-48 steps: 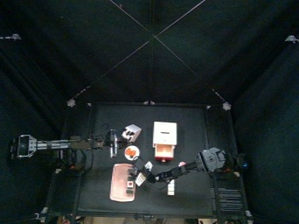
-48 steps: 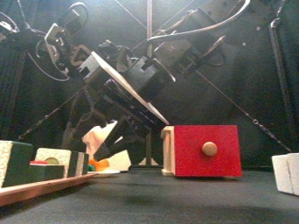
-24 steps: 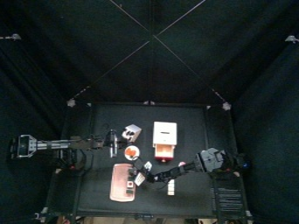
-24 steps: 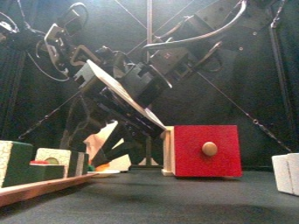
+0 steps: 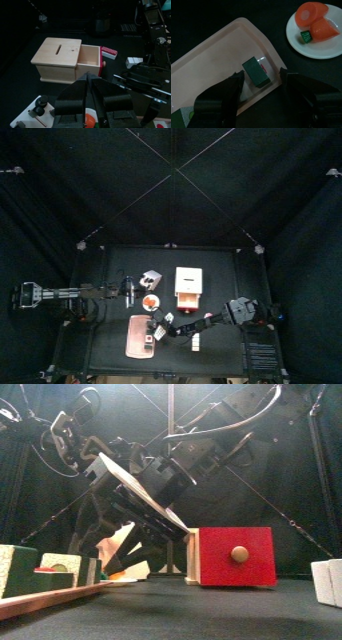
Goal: Grab green sushi piece off plate
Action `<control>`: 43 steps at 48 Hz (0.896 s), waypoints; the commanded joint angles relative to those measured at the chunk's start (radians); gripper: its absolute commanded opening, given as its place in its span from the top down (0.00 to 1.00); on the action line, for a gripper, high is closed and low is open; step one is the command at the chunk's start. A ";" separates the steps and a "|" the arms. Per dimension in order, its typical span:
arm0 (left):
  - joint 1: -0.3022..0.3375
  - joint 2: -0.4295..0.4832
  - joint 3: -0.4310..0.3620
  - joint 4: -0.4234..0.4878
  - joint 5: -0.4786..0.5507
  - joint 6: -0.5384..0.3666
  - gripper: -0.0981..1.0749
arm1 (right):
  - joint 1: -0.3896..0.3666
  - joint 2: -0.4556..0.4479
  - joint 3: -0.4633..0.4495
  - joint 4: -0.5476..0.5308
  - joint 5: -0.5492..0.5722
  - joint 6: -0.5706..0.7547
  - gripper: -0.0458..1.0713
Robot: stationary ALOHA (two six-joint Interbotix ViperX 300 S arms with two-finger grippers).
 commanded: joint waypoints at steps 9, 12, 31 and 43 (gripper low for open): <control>0.003 -0.003 -0.012 -0.002 -0.008 0.002 0.47 | -0.005 -0.023 -0.025 -0.005 0.000 -0.002 0.15; 0.003 -0.003 -0.012 -0.002 -0.008 0.002 0.47 | -0.005 -0.025 -0.023 -0.005 0.000 -0.002 0.16; 0.003 -0.002 -0.009 -0.002 -0.008 0.002 0.47 | -0.005 -0.028 -0.023 0.000 0.000 -0.002 0.37; 0.003 -0.002 -0.008 -0.002 -0.008 0.002 0.47 | 0.002 -0.060 -0.025 -0.003 0.000 -0.002 0.39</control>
